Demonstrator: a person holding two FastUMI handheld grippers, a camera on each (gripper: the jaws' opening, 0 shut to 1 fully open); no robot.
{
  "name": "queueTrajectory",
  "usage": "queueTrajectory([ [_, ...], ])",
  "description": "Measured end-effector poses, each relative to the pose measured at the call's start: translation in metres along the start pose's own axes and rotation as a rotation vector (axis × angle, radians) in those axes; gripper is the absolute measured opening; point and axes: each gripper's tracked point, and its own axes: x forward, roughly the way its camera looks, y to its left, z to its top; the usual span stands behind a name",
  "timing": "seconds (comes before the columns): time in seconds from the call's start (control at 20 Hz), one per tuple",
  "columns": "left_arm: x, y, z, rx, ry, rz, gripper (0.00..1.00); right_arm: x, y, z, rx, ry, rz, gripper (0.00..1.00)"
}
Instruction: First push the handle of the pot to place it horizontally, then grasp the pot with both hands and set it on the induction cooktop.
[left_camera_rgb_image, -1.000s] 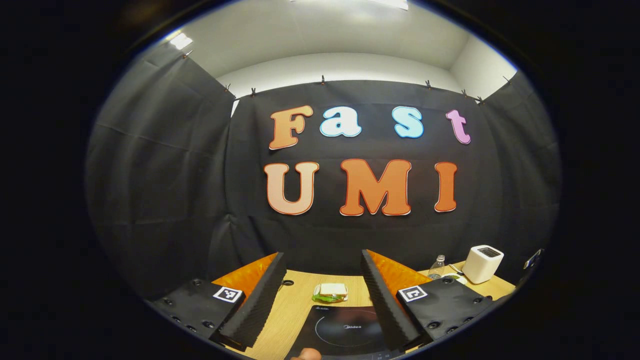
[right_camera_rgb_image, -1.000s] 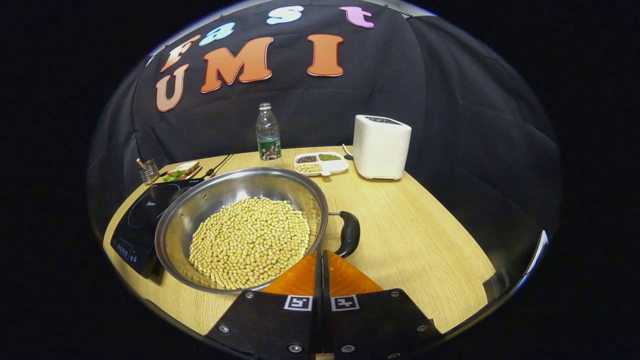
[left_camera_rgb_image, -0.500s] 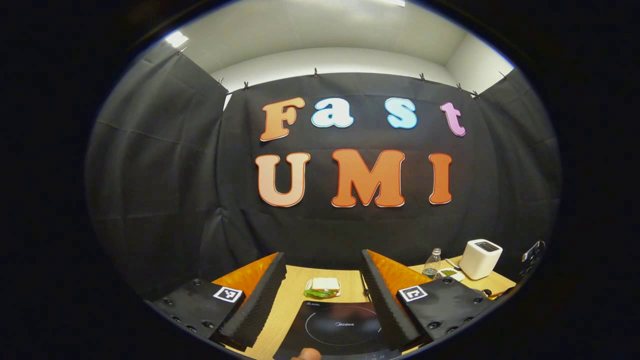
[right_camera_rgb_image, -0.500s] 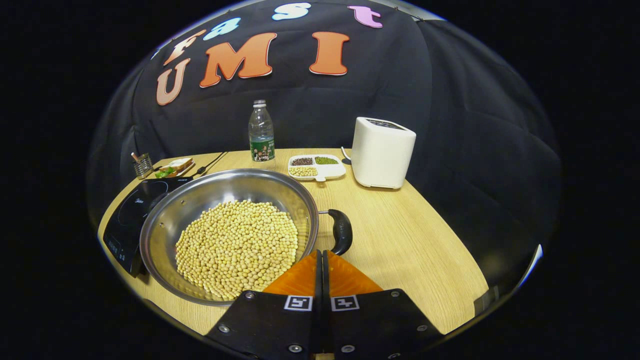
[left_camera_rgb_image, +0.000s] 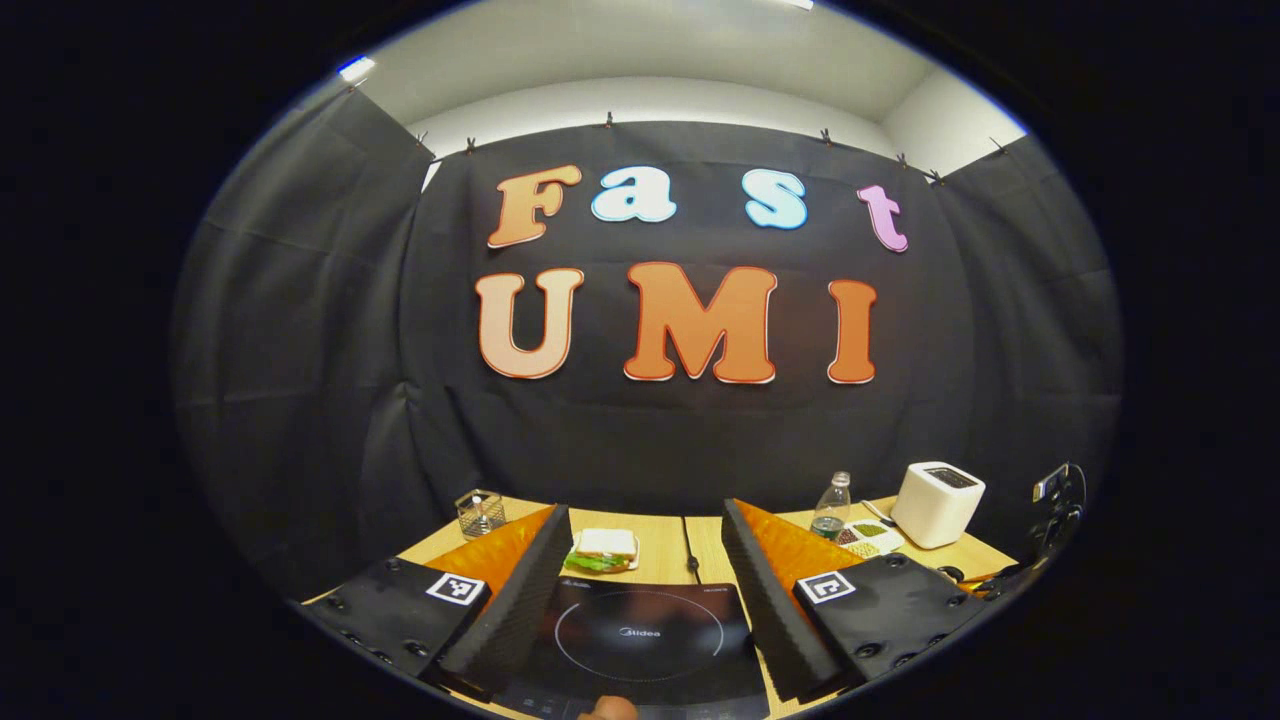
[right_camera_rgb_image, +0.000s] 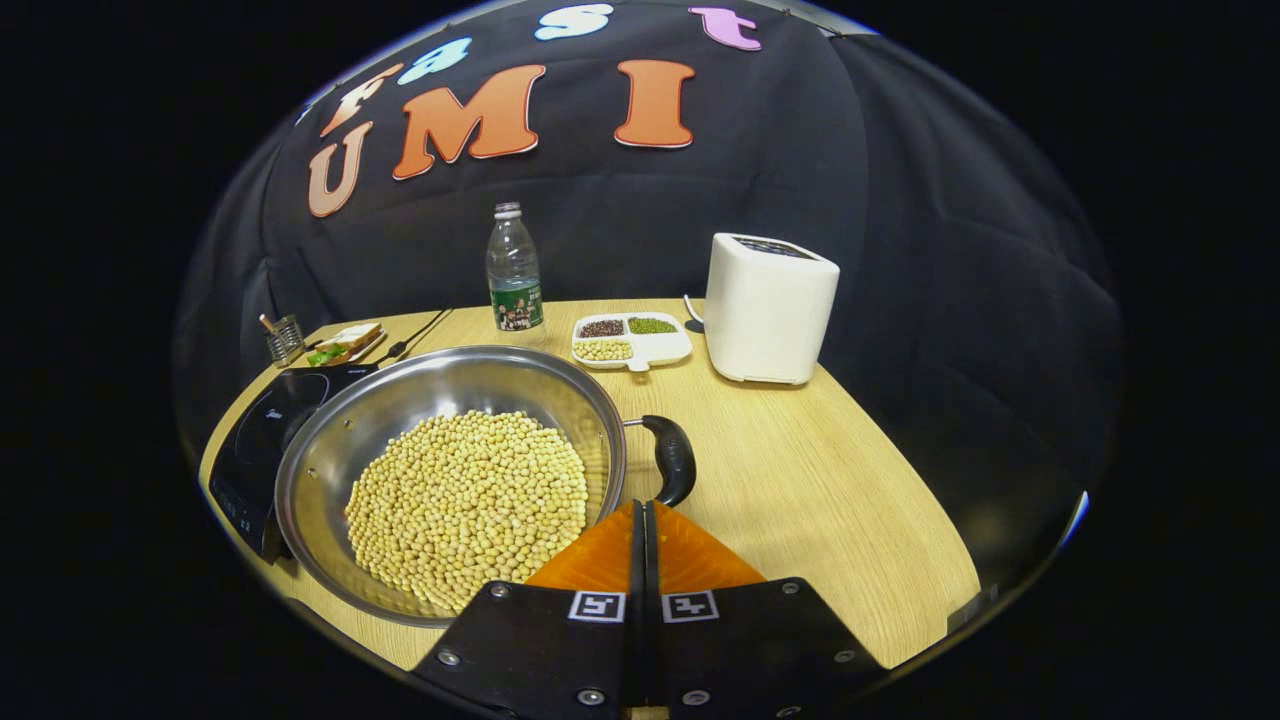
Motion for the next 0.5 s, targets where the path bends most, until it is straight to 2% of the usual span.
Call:
queueTrajectory([
  [0.2, 0.013, -0.028, -0.044, -0.007, 0.079, -0.034, 0.99, -0.004, -0.012, 0.004, -0.003, -0.021, -0.037, 0.00],
  [0.4, 0.022, -0.052, -0.091, -0.015, 0.174, -0.064, 0.99, -0.011, -0.012, 0.006, 0.033, -0.040, -0.012, 0.01],
  [0.5, 0.027, -0.070, -0.111, -0.041, 0.219, -0.098, 0.99, -0.013, -0.011, 0.010, 0.034, -0.058, -0.007, 0.17],
])
